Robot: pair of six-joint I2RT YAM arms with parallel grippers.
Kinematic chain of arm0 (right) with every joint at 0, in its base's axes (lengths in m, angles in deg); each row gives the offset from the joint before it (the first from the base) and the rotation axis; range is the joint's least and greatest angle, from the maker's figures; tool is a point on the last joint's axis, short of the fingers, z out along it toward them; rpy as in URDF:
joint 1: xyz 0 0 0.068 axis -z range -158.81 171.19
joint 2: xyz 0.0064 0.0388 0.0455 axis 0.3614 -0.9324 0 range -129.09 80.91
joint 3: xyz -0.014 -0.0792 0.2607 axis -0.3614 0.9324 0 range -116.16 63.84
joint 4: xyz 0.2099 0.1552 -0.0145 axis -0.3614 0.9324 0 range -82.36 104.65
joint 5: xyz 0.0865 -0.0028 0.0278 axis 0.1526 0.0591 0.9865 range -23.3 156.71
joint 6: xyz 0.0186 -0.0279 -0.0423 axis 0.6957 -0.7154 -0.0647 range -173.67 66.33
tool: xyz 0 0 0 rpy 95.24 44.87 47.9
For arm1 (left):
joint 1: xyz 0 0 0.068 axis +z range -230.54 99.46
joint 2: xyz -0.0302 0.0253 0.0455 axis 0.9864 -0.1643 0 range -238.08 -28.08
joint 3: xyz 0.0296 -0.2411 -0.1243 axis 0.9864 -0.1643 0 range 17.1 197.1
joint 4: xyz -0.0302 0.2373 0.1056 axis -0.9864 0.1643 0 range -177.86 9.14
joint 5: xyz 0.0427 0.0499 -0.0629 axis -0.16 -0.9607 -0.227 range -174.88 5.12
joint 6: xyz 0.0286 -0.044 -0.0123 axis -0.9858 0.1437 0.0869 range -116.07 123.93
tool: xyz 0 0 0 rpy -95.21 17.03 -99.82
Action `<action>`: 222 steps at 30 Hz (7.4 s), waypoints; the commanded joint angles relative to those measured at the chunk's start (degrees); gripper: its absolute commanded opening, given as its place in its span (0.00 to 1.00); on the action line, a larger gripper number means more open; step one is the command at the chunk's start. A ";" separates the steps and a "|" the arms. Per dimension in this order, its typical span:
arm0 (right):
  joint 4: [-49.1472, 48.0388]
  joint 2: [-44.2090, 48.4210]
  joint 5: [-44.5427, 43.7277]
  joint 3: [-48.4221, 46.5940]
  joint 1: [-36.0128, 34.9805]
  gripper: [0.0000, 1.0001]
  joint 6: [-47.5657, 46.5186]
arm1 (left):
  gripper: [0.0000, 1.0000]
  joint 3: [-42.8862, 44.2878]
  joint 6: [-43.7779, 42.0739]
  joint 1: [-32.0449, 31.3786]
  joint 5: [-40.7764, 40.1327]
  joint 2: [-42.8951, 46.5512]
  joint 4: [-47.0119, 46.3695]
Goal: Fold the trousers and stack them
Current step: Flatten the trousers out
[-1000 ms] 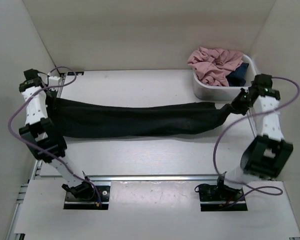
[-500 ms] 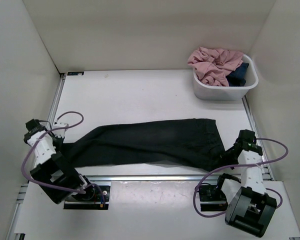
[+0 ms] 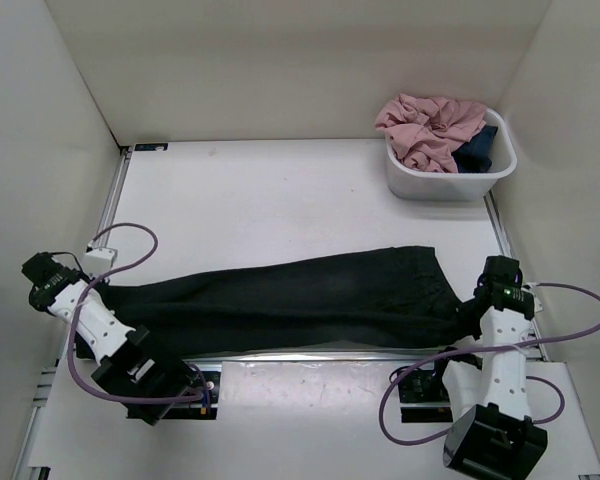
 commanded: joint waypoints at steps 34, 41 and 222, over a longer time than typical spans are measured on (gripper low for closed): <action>-19.99 -54.33 18.10 -21.13 -17.93 0.78 -10.64 | 0.88 4.55 9.81 -5.67 -8.94 -34.25 -7.03; -24.90 -57.27 13.36 -23.59 -16.00 0.64 -0.37 | 0.14 8.67 12.88 -7.78 -7.73 -40.94 -4.40; -1.00 -41.52 14.05 -37.02 -3.60 0.63 -15.20 | 0.81 21.60 6.22 -17.35 -4.20 -28.02 -11.42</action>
